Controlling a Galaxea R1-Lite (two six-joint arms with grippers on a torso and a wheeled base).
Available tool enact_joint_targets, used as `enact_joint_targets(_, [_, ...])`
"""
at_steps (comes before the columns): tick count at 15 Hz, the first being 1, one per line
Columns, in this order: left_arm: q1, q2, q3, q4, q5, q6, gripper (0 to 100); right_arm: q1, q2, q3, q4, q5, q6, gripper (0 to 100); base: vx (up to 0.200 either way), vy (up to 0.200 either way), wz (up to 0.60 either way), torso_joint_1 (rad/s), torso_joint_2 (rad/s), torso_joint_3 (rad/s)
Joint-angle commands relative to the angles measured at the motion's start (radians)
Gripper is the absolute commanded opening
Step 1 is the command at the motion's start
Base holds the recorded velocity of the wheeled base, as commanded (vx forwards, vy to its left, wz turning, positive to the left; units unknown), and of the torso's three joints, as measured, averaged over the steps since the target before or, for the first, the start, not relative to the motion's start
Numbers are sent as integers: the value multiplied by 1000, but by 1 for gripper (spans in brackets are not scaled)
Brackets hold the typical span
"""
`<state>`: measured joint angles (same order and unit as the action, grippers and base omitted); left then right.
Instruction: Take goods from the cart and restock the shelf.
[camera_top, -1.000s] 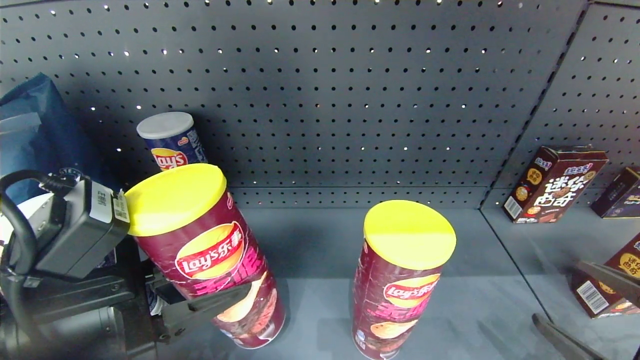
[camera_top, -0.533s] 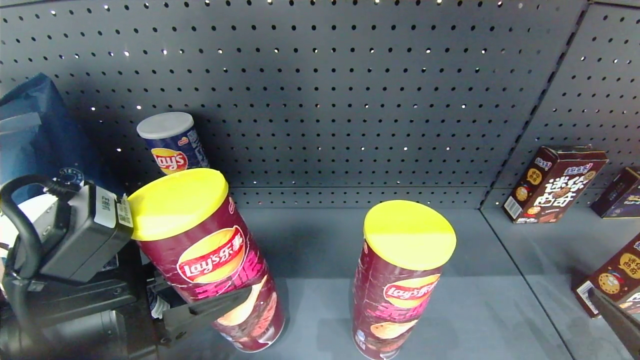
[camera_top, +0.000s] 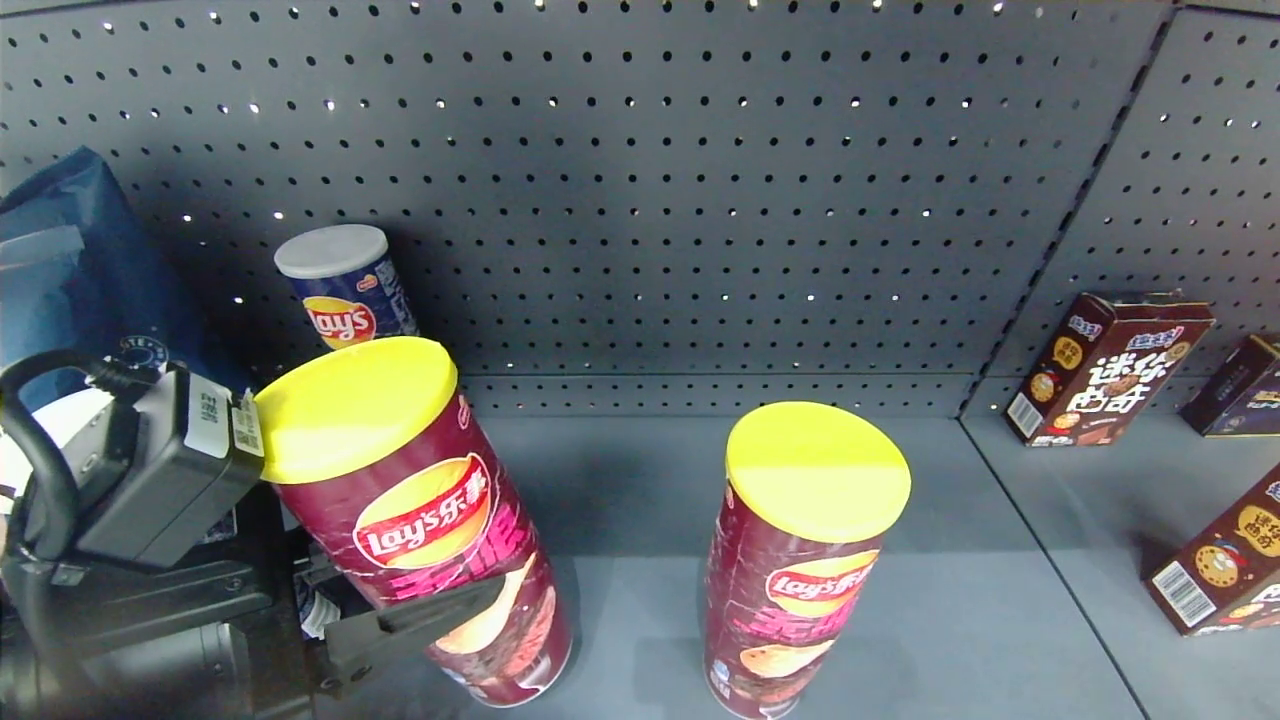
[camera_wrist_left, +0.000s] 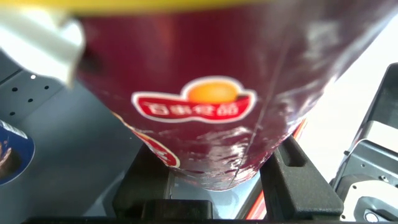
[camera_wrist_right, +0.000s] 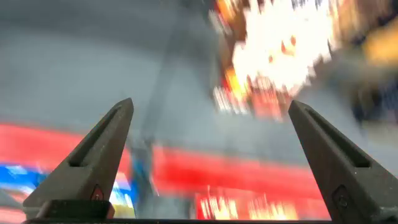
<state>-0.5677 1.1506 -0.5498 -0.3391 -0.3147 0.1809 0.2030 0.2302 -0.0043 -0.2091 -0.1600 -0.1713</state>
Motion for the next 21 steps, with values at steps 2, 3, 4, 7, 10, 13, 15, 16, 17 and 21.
enact_joint_targets(2, [-3,-2,1,0,0,2,0,-27,-129,1,142,-18,50,100,0,0,0,0,0,0])
enact_joint_targets(3, [-3,-3,1,0,0,2,0,-27,-129,1,145,20,55,100,0,0,0,0,0,0])
enact_joint_targets(4, [-3,-5,-1,0,0,0,0,-27,-129,0,145,122,58,100,0,0,0,0,0,0])
enact_joint_targets(7, [-1,-5,-2,-1,0,2,0,-27,-129,0,148,139,4,100,0,0,0,0,0,0])
enact_joint_targets(10, [-3,-3,1,-6,-4,2,0,-27,-129,0,145,139,116,100,0,0,0,0,0,0])
enact_joint_targets(13, [0,-5,4,-6,-20,0,0,-27,-129,0,146,135,157,100,0,0,0,0,0,0])
enact_joint_targets(15, [2,-5,1,-6,-24,0,0,-31,-129,-2,152,37,142,100,0,0,0,0,0,0])
enact_joint_targets(16, [2,-5,-2,-6,-24,0,0,-43,-129,0,148,-69,108,100,0,0,0,0,0,0])
enact_joint_targets(17, [0,-5,-4,-6,-24,0,0,-42,-129,0,146,-76,105,100,0,0,0,0,0,0])
enact_joint_targets(21, [-5,-5,-2,-6,-43,2,0,-43,-129,-10,180,204,104,100,0,0,0,0,0,0])
